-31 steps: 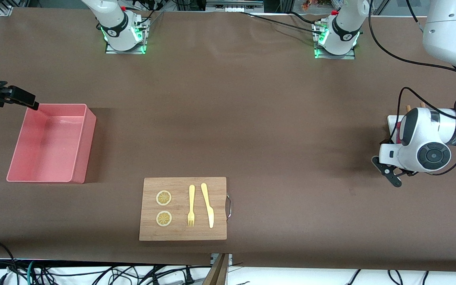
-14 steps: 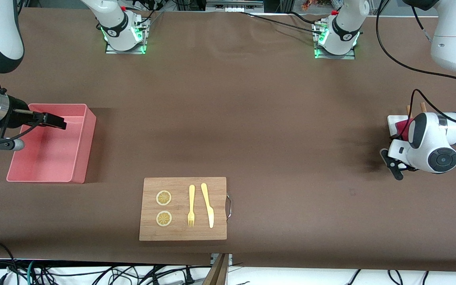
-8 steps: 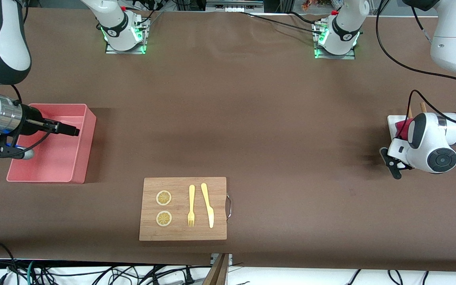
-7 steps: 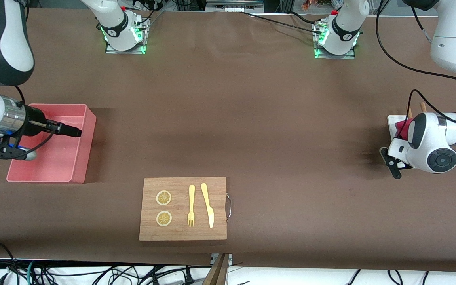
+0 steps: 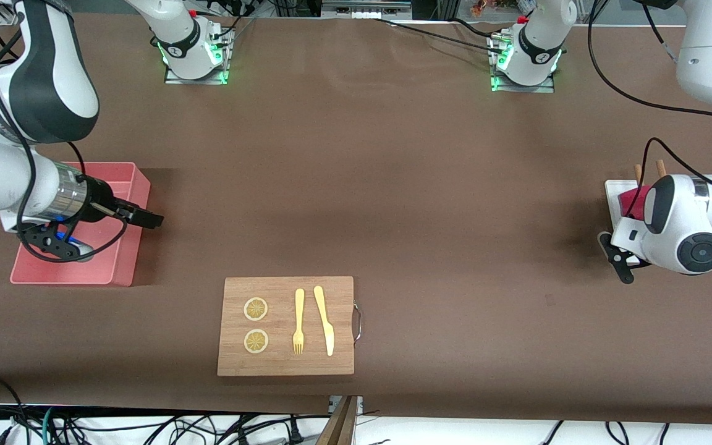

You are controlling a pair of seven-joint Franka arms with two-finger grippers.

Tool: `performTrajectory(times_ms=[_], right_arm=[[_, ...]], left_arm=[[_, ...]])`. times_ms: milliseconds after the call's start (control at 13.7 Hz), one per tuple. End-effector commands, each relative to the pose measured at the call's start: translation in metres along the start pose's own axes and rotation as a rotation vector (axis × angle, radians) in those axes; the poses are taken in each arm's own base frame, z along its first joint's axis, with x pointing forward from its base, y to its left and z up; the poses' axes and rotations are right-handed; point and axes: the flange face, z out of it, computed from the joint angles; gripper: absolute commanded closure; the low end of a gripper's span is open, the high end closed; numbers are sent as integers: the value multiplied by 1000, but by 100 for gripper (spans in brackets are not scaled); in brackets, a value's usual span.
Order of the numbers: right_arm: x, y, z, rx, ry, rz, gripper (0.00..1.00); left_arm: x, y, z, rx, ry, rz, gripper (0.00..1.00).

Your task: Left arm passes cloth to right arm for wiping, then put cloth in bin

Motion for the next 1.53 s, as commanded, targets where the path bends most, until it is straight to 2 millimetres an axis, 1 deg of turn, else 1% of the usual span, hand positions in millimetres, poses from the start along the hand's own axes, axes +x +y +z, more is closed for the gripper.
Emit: performTrajectory(times_ms=[0, 146, 364, 510, 583, 802, 874, 947, 1020, 1239, 1385, 1457], right_arm=[[3, -11, 4, 58, -13, 76, 0], [3, -23, 13, 80, -21, 117, 0], [6, -38, 25, 156, -50, 216, 0], [3, -53, 31, 181, -46, 261, 0], [-1, -63, 36, 193, -47, 291, 0], [-10, -98, 58, 247, -71, 396, 0], [-14, -109, 64, 260, -70, 425, 0], [-16, -118, 70, 276, -72, 453, 0], [-19, -127, 76, 287, -75, 475, 0], [-30, -158, 94, 339, -80, 570, 0], [-40, -177, 106, 373, -86, 621, 0], [-45, -185, 114, 381, -93, 639, 0]], left_arm=[[7, 14, -54, -39, -4, 8, 100], [14, 30, -88, -117, 48, -10, 100], [38, 56, -143, -135, 130, 21, 100], [54, 74, -168, -160, 213, 3, 100], [63, 84, -180, -182, 259, -36, 100], [97, 112, -207, -268, 357, -148, 100], [117, 127, -214, -304, 374, -176, 100], [141, 143, -220, -338, 383, -205, 100], [171, 164, -228, -352, 387, -243, 100], [236, 206, -248, -381, 456, -381, 100], [273, 231, -260, -417, 524, -455, 100], [289, 239, -263, -441, 560, -494, 100]])
